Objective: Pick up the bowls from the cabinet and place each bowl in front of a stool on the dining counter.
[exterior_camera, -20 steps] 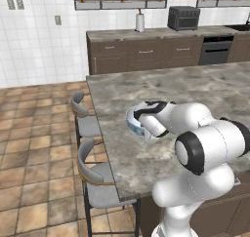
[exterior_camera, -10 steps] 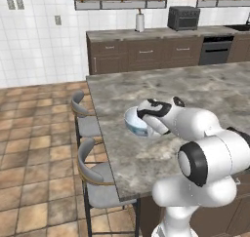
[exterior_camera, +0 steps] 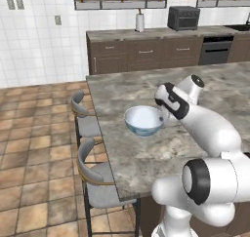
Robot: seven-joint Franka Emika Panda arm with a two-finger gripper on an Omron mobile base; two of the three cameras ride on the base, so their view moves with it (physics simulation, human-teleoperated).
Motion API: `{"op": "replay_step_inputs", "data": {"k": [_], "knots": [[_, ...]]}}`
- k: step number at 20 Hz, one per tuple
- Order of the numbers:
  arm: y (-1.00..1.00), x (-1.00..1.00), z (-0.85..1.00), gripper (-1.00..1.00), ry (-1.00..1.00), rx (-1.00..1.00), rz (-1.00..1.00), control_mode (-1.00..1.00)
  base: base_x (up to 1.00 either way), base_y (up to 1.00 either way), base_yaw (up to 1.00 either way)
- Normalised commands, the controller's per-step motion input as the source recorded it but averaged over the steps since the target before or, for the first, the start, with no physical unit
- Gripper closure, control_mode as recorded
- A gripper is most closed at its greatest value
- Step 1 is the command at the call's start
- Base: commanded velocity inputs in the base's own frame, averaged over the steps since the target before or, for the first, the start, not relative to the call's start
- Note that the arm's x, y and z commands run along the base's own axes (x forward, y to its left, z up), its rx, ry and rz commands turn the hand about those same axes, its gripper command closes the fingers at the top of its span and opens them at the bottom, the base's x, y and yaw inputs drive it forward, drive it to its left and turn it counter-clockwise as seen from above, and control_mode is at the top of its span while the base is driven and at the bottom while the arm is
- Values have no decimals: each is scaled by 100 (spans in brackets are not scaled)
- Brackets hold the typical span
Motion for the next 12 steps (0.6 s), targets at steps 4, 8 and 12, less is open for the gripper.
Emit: {"op": "replay_step_inputs", "data": {"k": [4, 8, 12], "knots": [[-36, -27, 97, -100, 24, 0, 0, -100, 0, 0, 0], [-23, -46, 95, -100, 29, 0, 0, -100, 0, 0, 0], [-16, -43, 100, -100, 37, 0, 0, -100, 0, 0, 0]]}}
